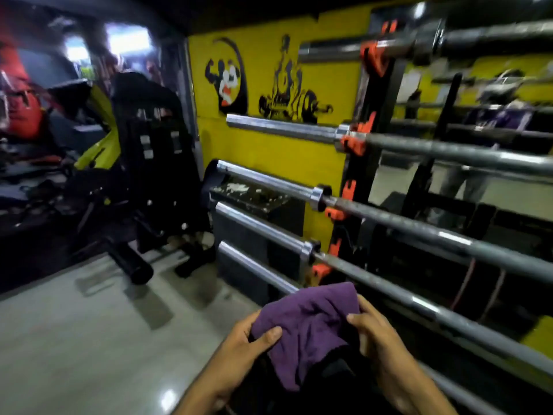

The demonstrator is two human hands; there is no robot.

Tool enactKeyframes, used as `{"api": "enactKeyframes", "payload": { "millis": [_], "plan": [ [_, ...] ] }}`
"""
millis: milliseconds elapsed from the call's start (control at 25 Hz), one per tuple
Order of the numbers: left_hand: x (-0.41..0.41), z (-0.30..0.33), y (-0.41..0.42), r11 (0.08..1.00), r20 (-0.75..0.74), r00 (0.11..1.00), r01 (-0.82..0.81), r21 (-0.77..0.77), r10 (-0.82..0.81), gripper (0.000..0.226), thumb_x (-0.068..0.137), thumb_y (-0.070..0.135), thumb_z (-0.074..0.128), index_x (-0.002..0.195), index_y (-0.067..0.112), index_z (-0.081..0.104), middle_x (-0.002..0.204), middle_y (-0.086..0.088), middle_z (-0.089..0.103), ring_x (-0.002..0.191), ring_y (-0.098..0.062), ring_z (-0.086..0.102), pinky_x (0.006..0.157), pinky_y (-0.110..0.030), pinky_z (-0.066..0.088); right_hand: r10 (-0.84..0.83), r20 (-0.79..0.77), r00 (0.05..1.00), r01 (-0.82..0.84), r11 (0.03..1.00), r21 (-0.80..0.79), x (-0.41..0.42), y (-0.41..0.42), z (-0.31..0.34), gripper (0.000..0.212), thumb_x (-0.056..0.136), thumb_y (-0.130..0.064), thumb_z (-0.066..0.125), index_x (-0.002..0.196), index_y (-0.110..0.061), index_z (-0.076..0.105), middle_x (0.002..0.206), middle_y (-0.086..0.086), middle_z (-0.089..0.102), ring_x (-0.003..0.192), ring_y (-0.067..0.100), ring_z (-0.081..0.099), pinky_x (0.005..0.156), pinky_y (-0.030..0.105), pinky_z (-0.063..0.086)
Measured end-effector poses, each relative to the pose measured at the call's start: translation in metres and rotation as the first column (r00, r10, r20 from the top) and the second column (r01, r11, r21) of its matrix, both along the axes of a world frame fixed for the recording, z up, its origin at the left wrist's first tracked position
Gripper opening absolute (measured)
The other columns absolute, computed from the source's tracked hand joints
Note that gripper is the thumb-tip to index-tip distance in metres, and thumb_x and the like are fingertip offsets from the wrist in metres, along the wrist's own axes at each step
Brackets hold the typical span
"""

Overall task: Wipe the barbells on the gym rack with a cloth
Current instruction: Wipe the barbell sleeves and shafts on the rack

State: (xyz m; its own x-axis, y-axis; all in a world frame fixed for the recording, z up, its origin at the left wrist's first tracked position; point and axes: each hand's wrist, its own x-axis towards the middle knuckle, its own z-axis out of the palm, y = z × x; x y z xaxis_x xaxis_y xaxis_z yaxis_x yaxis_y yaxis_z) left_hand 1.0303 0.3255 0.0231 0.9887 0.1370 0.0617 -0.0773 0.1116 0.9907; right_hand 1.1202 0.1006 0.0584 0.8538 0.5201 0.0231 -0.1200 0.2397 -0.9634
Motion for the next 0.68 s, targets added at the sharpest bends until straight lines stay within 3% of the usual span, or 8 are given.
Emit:
{"api": "enactKeyframes", "payload": {
  "millis": [80,200,280,360,440,520,600,680],
  "plan": [
    [-0.045,-0.02,-0.002,0.999,-0.071,0.997,-0.04,-0.002,0.04,0.057,0.074,0.03,0.081,0.122,0.006,0.064,0.117,-0.009,0.073,0.106,-0.018,0.067,0.089,-0.026,0.053,0.094,-0.109,0.99,-0.097,0.995,-0.019,-0.033,-0.007,-0.033,0.061,0.075,-0.024,0.076,0.131,-0.008,0.06,0.124,0.014,0.069,0.118,0.028,0.064,0.106,0.043,0.046],
    [-0.111,-0.042,0.006,0.982,-0.15,0.974,-0.178,-0.058,0.167,0.06,0.067,0.024,0.085,0.119,0.008,0.062,0.111,-0.008,0.073,0.1,-0.016,0.067,0.081,-0.023,0.054,0.094,-0.162,0.982,-0.113,0.987,-0.115,-0.08,0.0,-0.066,0.034,0.091,-0.017,0.068,0.123,-0.01,0.064,0.119,0.012,0.072,0.118,0.03,0.064,0.107,0.048,0.046],
    [-0.148,-0.051,0.011,0.936,-0.218,0.94,-0.304,-0.178,0.264,0.066,0.063,0.016,0.086,0.124,0.01,0.061,0.114,-0.012,0.072,0.097,-0.019,0.069,0.077,-0.025,0.056,0.103,-0.175,0.979,-0.129,0.982,-0.141,-0.105,0.013,-0.077,0.028,0.093,-0.016,0.063,0.12,-0.01,0.065,0.117,0.014,0.072,0.112,0.027,0.067,0.099,0.047,0.05],
    [-0.175,-0.061,0.014,0.876,-0.288,0.896,-0.411,-0.253,0.338,0.067,0.064,0.012,0.087,0.126,0.012,0.061,0.117,-0.014,0.071,0.098,-0.02,0.07,0.075,-0.026,0.057,0.106,-0.209,0.972,-0.134,0.983,-0.125,-0.127,0.028,-0.081,0.024,0.095,-0.011,0.06,0.118,-0.007,0.064,0.115,0.016,0.072,0.104,0.023,0.069,0.085,0.035,0.057],
    [-0.197,-0.069,0.022,0.822,-0.33,0.852,-0.499,-0.274,0.406,0.057,0.073,0.013,0.086,0.125,0.016,0.064,0.122,-0.011,0.07,0.102,-0.018,0.069,0.077,-0.025,0.057,0.088,-0.282,0.955,-0.124,0.986,-0.115,-0.149,0.048,-0.087,0.021,0.095,-0.009,0.058,0.114,-0.007,0.067,0.114,0.016,0.072,0.103,0.022,0.07,0.081,0.032,0.057],
    [-0.215,-0.072,0.035,0.802,-0.355,0.826,-0.537,-0.261,0.437,0.039,0.087,0.014,0.07,0.125,0.02,0.064,0.123,-0.004,0.07,0.107,-0.015,0.068,0.079,-0.023,0.055,0.088,-0.328,0.941,-0.132,0.984,-0.116,-0.172,0.07,-0.093,0.017,0.092,-0.012,0.061,0.106,-0.012,0.071,0.114,0.015,0.072,0.108,0.027,0.067,0.092,0.042,0.053],
    [-0.234,-0.071,0.055,0.824,-0.357,0.828,-0.523,-0.216,0.432,0.028,0.097,0.015,0.059,0.122,0.027,0.064,0.12,0.002,0.07,0.104,-0.01,0.067,0.079,-0.022,0.053,0.116,-0.344,0.932,-0.175,0.974,-0.144,-0.193,0.098,-0.097,0.023,0.082,-0.027,0.07,0.103,-0.017,0.071,0.113,0.013,0.072,0.111,0.031,0.066,0.098,0.049,0.049],
    [-0.252,-0.067,0.078,0.841,-0.345,0.826,-0.518,-0.156,0.445,0.024,0.101,0.018,0.055,0.12,0.032,0.062,0.111,0.008,0.072,0.097,-0.006,0.069,0.076,-0.021,0.053,0.178,-0.296,0.938,-0.248,0.944,-0.219,-0.212,0.126,-0.097,0.047,0.067,-0.044,0.082,0.106,-0.022,0.069,0.11,0.009,0.073,0.105,0.028,0.069,0.092,0.049,0.055]
  ]
}}
